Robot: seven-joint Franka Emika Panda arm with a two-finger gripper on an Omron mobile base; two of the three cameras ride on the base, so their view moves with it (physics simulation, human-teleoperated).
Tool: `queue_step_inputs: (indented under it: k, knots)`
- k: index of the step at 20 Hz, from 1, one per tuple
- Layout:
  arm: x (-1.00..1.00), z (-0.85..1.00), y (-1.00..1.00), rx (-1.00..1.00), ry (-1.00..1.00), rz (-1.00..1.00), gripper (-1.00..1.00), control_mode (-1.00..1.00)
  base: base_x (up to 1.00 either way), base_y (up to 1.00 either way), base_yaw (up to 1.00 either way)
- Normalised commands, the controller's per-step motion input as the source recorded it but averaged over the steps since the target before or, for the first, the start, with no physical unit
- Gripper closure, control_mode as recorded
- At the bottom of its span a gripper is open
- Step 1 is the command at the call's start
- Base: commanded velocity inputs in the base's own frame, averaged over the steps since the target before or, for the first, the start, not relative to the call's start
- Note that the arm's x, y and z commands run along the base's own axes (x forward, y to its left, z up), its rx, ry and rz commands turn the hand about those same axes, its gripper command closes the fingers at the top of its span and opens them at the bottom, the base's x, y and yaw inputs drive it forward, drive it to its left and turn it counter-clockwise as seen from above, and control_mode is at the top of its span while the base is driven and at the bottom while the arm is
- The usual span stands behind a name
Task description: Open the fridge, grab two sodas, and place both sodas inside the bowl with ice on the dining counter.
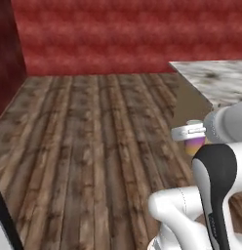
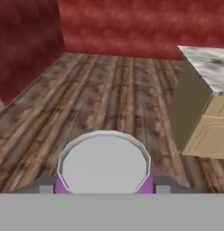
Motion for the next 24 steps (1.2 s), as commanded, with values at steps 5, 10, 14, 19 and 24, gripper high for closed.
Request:
queue_step_inputs:
  k: [5, 10, 14, 19, 24]
  knots:
    - [0.00, 0.00, 0.00, 0.00, 0.00, 0.00, 1.00, 1.00, 0.93, 0.10, -0.38]
    - [0.00, 0.00, 0.00, 0.00, 0.00, 0.00, 1.00, 1.00, 0.95, 0.06, -0.31]
    - [0.00, 0.00, 0.00, 0.00, 0.00, 0.00, 1.00, 1.00, 0.78, 0.35, -0.39]
    - [0.00, 0.00, 0.00, 0.00, 0.00, 0.00, 1.00, 1.00, 0.41, 0.56, -0.53]
    - [0.00, 0.00, 0.00, 0.00, 0.00, 0.00, 1.00, 1.00, 0.32, 0.56, -0.55]
